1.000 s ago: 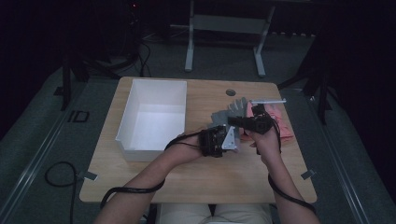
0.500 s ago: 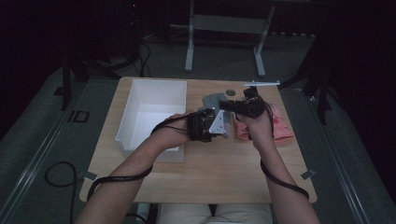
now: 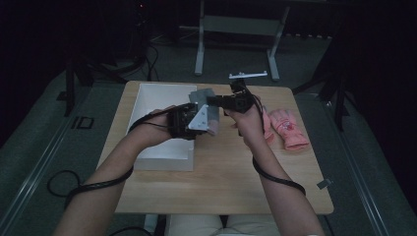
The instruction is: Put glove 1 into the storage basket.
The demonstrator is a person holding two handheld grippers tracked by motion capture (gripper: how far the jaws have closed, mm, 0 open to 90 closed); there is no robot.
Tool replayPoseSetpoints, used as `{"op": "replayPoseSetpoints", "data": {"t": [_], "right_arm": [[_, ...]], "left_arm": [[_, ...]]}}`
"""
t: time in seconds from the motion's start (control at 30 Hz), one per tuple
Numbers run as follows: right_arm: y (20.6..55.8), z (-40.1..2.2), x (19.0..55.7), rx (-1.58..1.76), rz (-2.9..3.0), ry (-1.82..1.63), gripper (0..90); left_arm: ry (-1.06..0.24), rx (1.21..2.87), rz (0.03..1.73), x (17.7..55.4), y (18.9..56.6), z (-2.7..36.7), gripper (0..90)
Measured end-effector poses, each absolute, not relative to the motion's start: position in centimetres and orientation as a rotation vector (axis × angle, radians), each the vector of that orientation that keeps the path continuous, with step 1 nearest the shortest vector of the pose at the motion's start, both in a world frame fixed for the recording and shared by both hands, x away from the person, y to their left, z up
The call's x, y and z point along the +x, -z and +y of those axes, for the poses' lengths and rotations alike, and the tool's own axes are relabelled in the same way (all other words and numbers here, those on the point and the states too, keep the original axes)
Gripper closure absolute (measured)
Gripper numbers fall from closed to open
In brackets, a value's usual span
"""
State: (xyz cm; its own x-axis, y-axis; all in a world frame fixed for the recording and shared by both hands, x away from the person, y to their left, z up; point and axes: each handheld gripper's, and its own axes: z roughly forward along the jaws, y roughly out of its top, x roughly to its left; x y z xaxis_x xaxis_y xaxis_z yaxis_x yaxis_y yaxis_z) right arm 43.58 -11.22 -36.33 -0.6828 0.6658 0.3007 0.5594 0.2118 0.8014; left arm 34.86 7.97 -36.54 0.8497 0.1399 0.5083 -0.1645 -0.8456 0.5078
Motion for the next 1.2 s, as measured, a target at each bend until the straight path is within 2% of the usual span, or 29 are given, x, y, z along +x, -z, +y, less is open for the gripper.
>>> {"op": "replayPoseSetpoints", "data": {"t": [0.27, 0.57, 0.83, 1.03, 1.2], "right_arm": [[36.8, -7.3, 44.1, 1.181, 2.395, -1.482, 73.7], [39.3, -2.6, 44.8, 1.203, 2.454, -1.429, 73.7], [42.3, -0.7, 45.7, 1.225, 2.5, -1.274, 73.7], [43.1, 0.4, 46.3, 1.21, 2.517, -1.173, 73.5], [43.4, 1.5, 46.9, 1.169, 2.544, -1.074, 72.7]], "left_arm": [[-0.736, 2.5, -0.009, 35.1, 37.0, 11.7, 68.7], [-0.645, 2.545, 0.021, 36.0, 39.4, 16.0, 68.4], [-0.614, 2.588, 0.014, 37.1, 43.0, 16.2, 68.4], [-0.603, 2.628, 0.02, 38.3, 44.6, 16.2, 68.3], [-0.625, 2.714, -0.041, 39.0, 45.6, 15.8, 68.2]]}}
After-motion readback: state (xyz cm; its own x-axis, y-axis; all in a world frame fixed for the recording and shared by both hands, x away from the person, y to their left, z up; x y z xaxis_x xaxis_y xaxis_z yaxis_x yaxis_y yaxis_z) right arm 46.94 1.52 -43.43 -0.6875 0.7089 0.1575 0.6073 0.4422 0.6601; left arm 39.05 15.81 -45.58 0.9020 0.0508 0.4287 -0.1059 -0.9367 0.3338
